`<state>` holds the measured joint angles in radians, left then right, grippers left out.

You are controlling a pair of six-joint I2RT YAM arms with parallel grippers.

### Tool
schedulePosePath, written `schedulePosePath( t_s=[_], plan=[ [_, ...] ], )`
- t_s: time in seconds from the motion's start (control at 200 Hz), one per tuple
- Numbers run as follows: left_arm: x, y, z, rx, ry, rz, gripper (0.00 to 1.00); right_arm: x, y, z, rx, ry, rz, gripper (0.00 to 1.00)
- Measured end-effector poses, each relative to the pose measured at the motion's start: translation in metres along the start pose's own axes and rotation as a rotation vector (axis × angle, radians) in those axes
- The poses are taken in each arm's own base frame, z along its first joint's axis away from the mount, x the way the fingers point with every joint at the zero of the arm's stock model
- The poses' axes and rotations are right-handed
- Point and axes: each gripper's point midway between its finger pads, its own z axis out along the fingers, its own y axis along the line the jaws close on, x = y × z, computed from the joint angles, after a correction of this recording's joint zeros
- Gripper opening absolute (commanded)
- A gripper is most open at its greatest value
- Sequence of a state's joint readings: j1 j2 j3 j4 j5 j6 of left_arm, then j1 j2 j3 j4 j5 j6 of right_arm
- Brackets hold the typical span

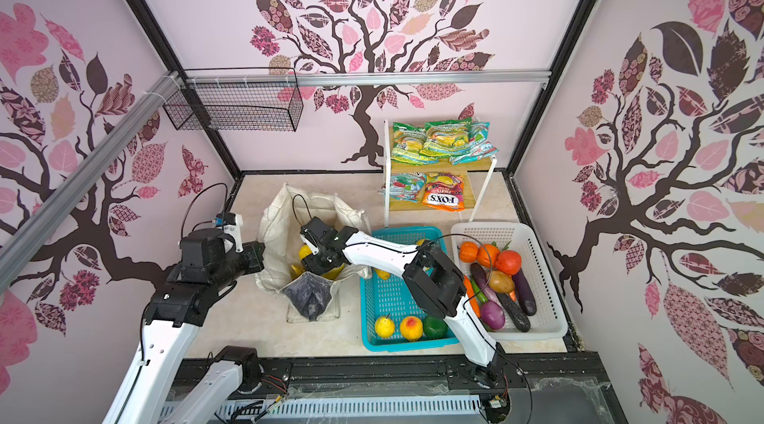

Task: Place the food into the grocery bag and tie it
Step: 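Lower the pear into the bag and open the right gripper, then raise the right gripper and move it toward the candy shelf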

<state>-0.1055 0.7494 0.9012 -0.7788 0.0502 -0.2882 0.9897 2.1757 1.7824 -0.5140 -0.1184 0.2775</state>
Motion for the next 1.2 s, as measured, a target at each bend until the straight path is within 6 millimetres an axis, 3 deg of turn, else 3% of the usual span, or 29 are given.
schedulePosePath(
  t_s=[0.155,0.17,0.21,0.37,0.47,0.64,0.75,0.83,0.94,1.2],
  plan=[
    [0.0,0.0,0.0,0.0,0.0,0.0,0.0,-0.001,0.0,-0.001,0.0,-0.004,0.005,0.84],
    [0.0,0.0,0.0,0.0,0.0,0.0,0.0,-0.001,0.001,-0.001,-0.001,-0.005,0.005,0.91],
    [0.0,0.0,0.0,0.0,0.0,0.0,0.0,-0.003,0.001,-0.003,-0.002,-0.009,0.012,0.99],
    [0.0,0.0,0.0,0.0,0.0,0.0,0.0,-0.012,0.006,-0.02,-0.016,-0.043,0.011,1.0],
    [0.0,0.0,0.0,0.0,0.0,0.0,0.0,-0.022,0.015,-0.051,-0.044,-0.095,0.023,1.0],
    [0.0,0.0,0.0,0.001,0.001,0.0,0.0,-0.053,0.032,-0.137,-0.086,-0.267,0.033,1.0],
    [0.0,-0.001,0.0,0.004,0.001,0.0,0.0,-0.056,0.034,-0.185,-0.087,-0.357,0.034,1.0],
    [0.0,-0.001,0.0,0.004,0.001,0.0,0.0,-0.047,0.028,-0.209,-0.071,-0.396,0.053,1.0],
    [0.0,-0.001,0.0,0.003,0.0,-0.001,0.0,-0.026,0.012,-0.223,-0.039,-0.416,0.088,0.99],
    [0.0,-0.001,0.0,0.003,-0.001,-0.003,0.0,0.01,-0.058,-0.204,0.09,-0.371,0.264,0.9]
  ],
)
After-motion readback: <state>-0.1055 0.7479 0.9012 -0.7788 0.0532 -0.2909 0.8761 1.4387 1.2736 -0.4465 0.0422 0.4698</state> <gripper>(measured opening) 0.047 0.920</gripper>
